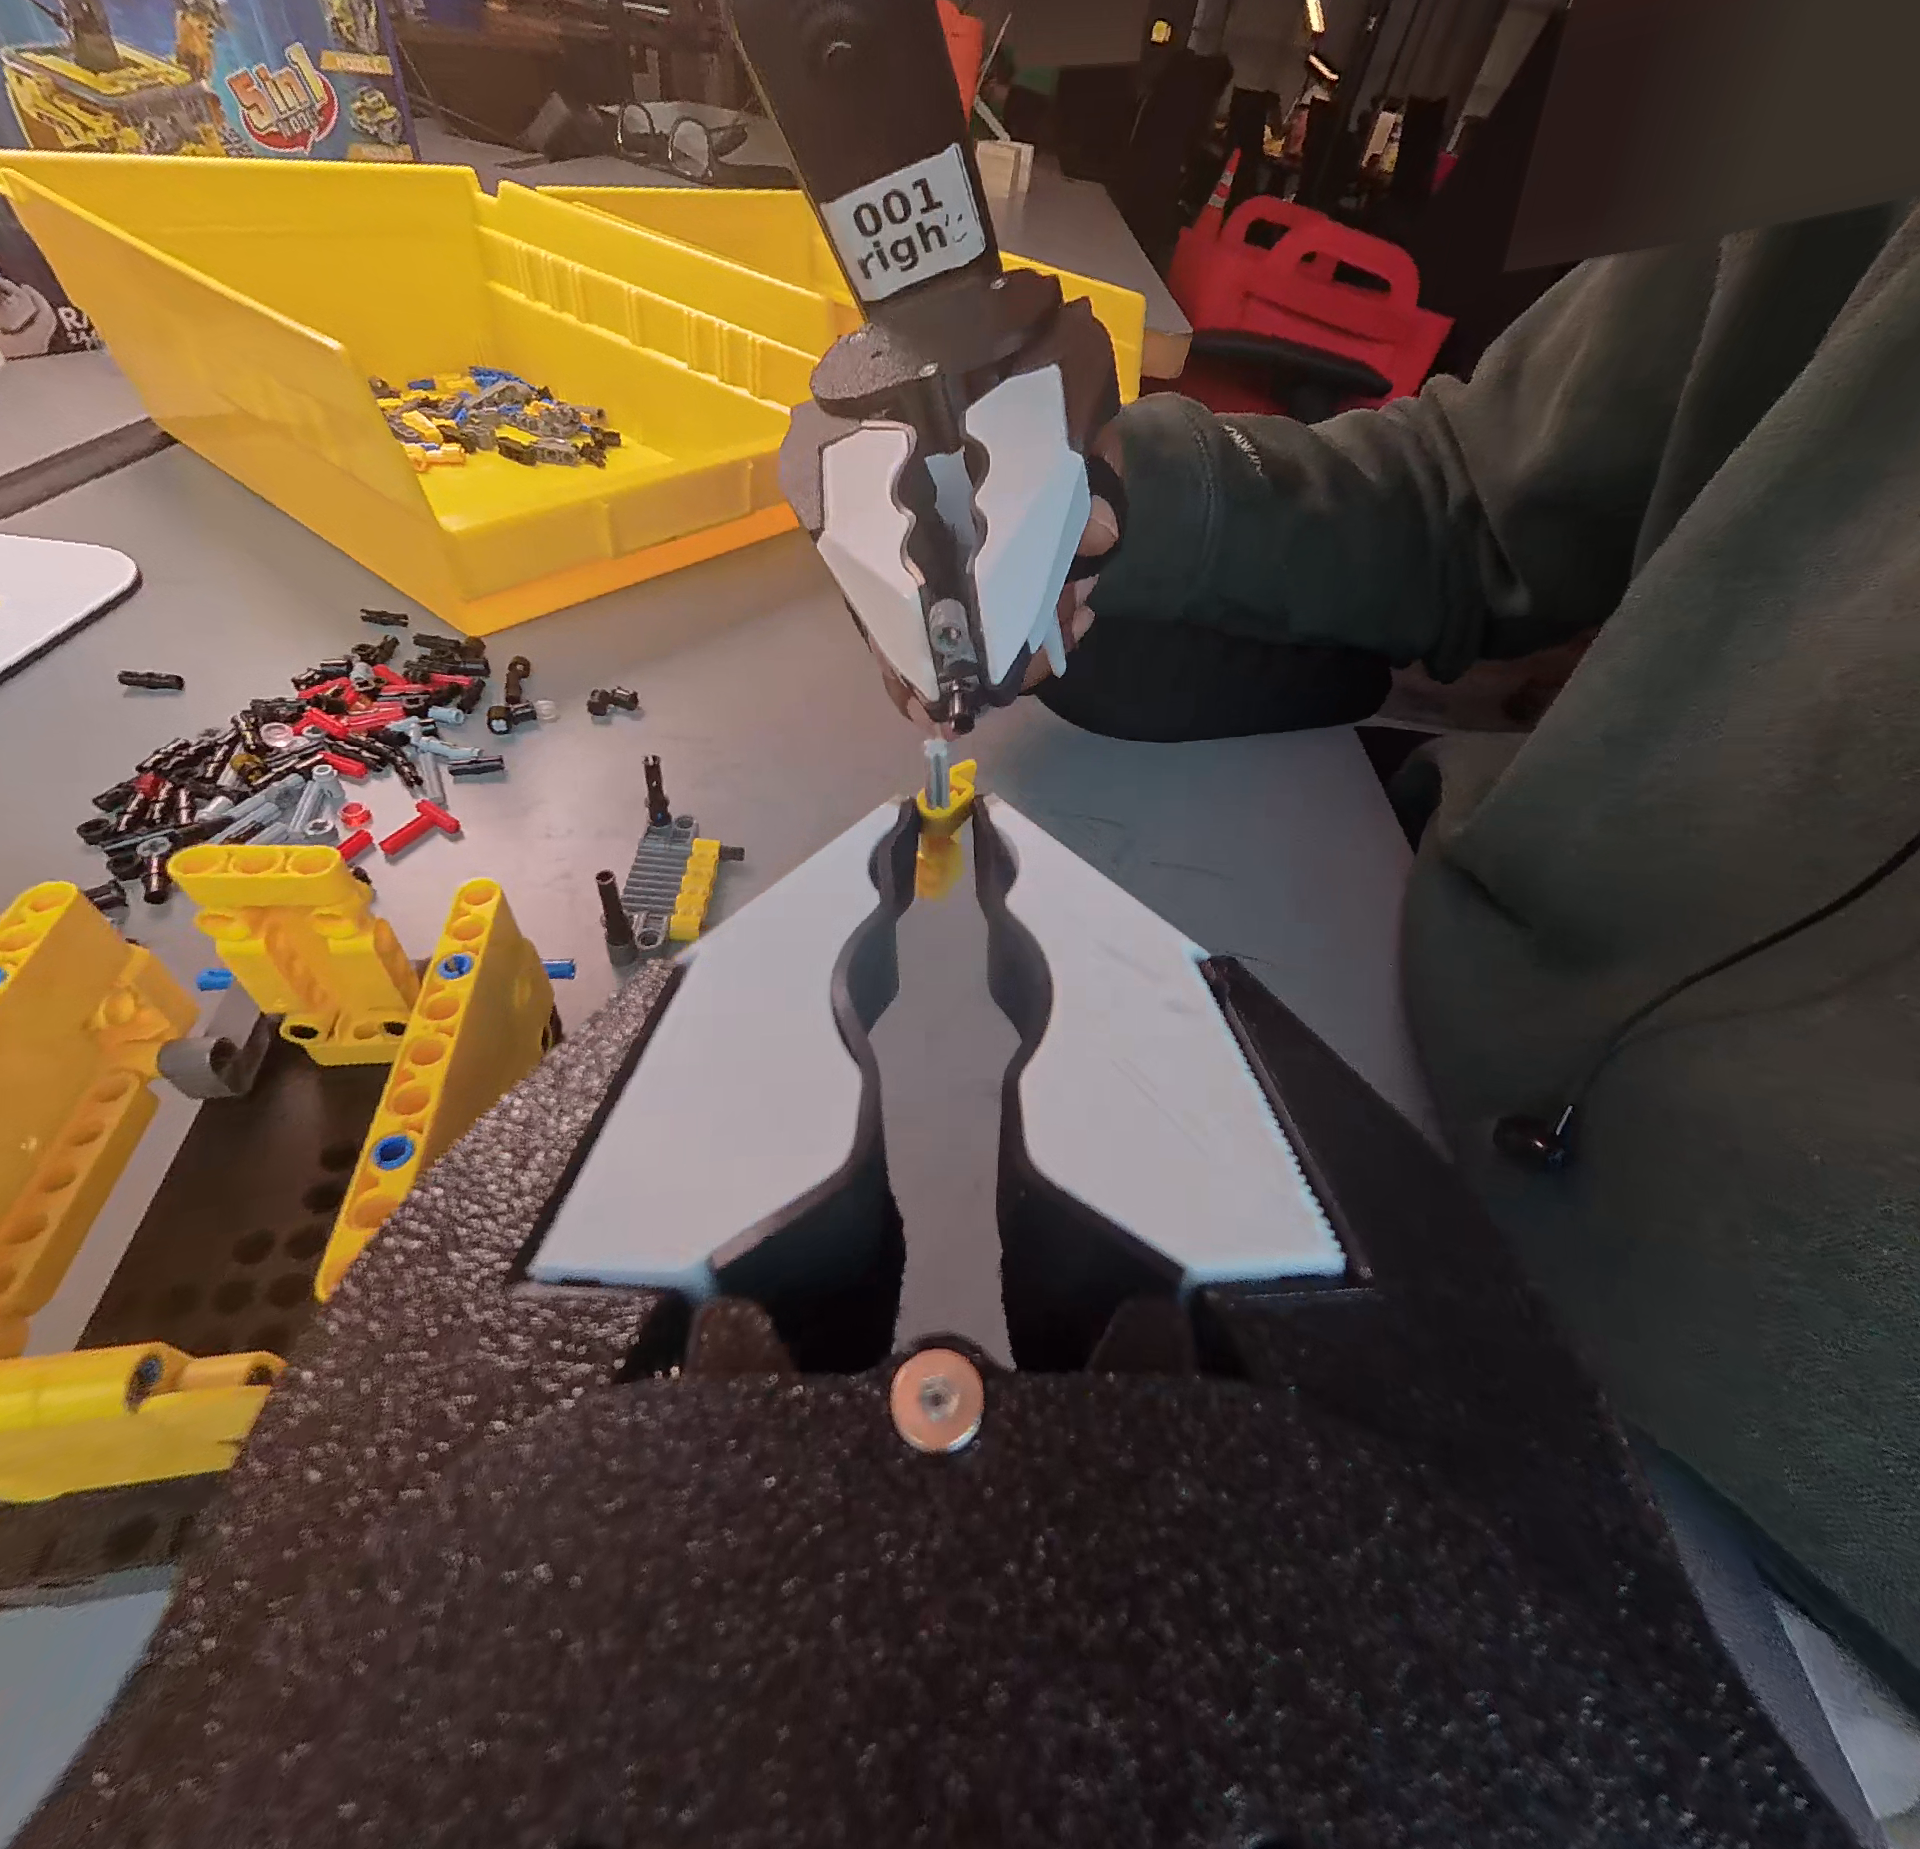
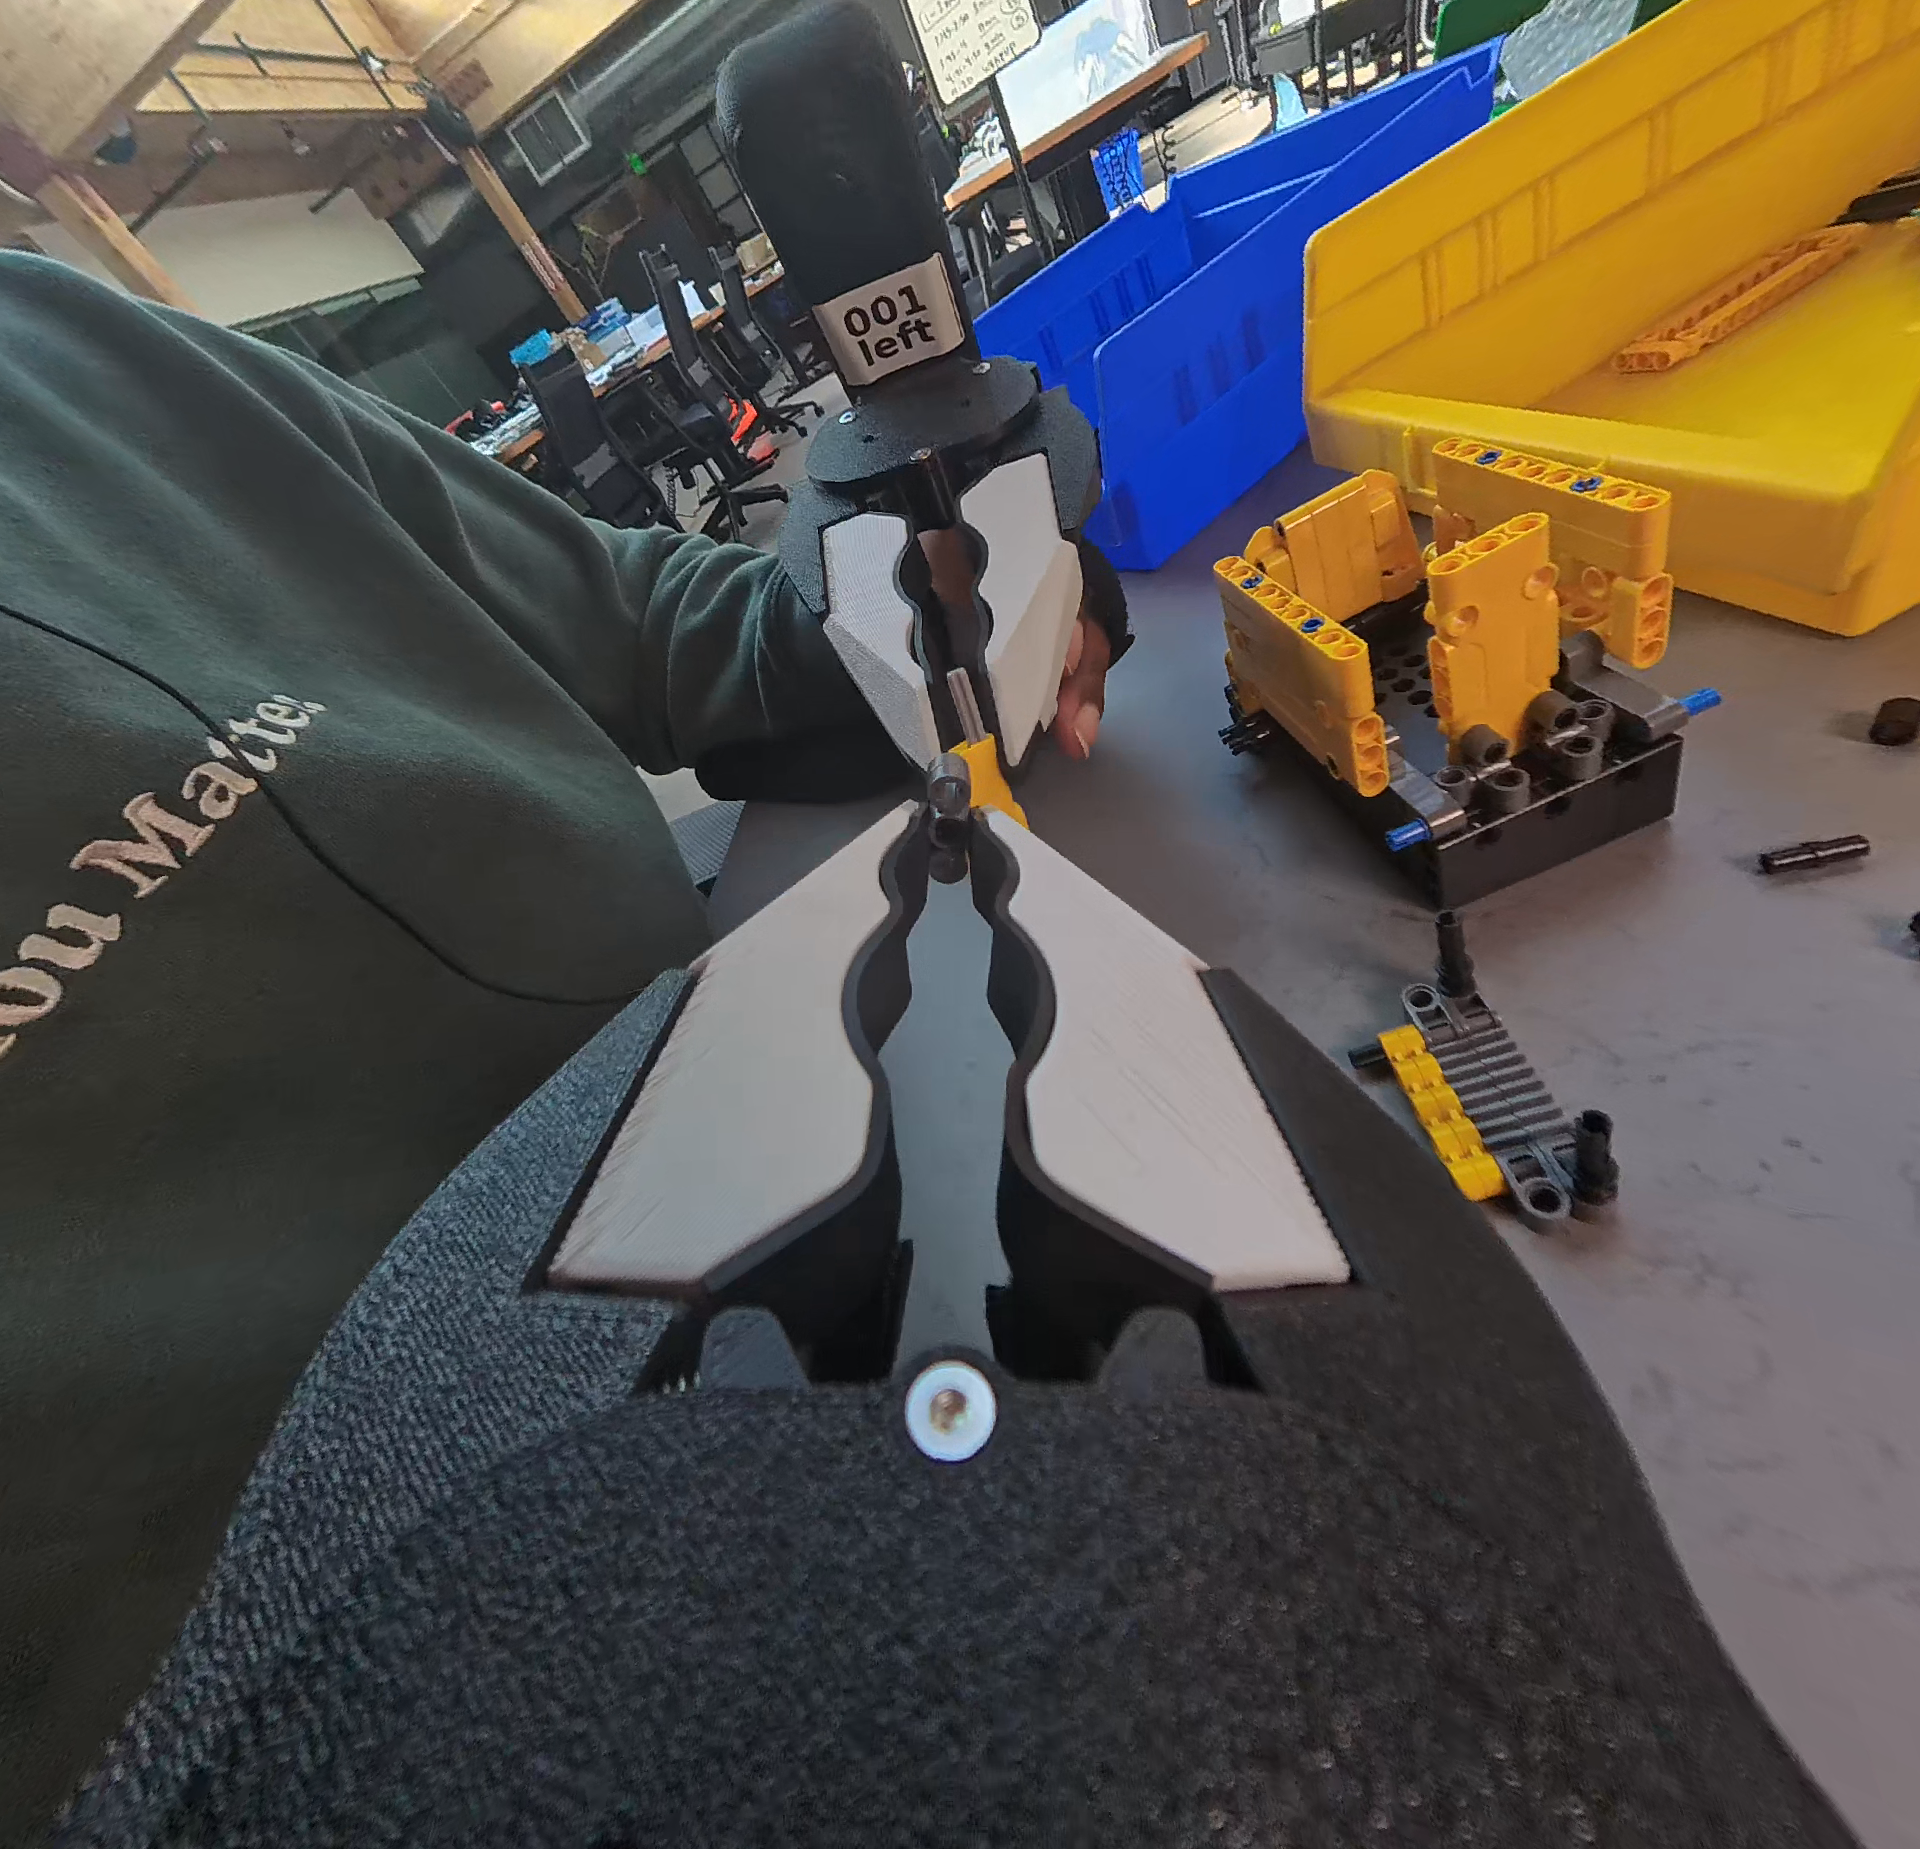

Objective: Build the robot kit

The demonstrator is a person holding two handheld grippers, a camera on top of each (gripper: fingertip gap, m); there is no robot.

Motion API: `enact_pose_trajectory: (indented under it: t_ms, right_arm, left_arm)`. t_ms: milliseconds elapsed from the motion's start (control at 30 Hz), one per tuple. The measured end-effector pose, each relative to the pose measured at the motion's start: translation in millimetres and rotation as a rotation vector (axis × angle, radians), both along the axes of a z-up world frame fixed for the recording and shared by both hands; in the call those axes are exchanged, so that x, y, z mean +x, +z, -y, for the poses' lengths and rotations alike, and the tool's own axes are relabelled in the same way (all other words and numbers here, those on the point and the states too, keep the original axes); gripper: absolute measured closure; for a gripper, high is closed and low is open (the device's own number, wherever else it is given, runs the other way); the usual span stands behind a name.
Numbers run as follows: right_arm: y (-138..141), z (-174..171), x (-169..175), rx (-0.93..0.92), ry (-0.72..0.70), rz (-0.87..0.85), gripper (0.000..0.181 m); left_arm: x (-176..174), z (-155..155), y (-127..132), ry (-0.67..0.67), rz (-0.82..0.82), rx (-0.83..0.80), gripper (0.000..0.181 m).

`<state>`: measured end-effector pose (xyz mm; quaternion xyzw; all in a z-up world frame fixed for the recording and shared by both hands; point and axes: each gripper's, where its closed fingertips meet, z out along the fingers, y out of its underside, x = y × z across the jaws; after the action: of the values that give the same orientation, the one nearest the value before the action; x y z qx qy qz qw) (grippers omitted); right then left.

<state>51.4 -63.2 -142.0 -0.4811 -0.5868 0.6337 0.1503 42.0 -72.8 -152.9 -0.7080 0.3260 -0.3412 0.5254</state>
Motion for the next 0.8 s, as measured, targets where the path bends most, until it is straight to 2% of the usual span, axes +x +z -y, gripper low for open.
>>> enact_pose_trajectory:
  t_ms: [267, 500, 700, 800]
  right_arm:
    - [-11, 0, -1, 0.046, 0.002, 0.035, 0.175]
    - [-22, 2, 1, 0.109, 0.014, 0.078, 0.175]
    - [-33, 11, 5, 0.165, 0.064, 0.117, 0.175]
    - [-48, 11, 9, 0.267, 0.081, 0.18, 0.175]
  left_arm:
    - [1, 3, -5, -0.034, 0.022, -0.073, 0.172]
    - [2, 2, -19, -0.039, -0.024, -0.137, 0.172]
    - [13, 16, -22, -0.147, 0.027, -0.244, 0.172]
    - [15, 17, -22, -0.162, 0.036, -0.256, 0.172]
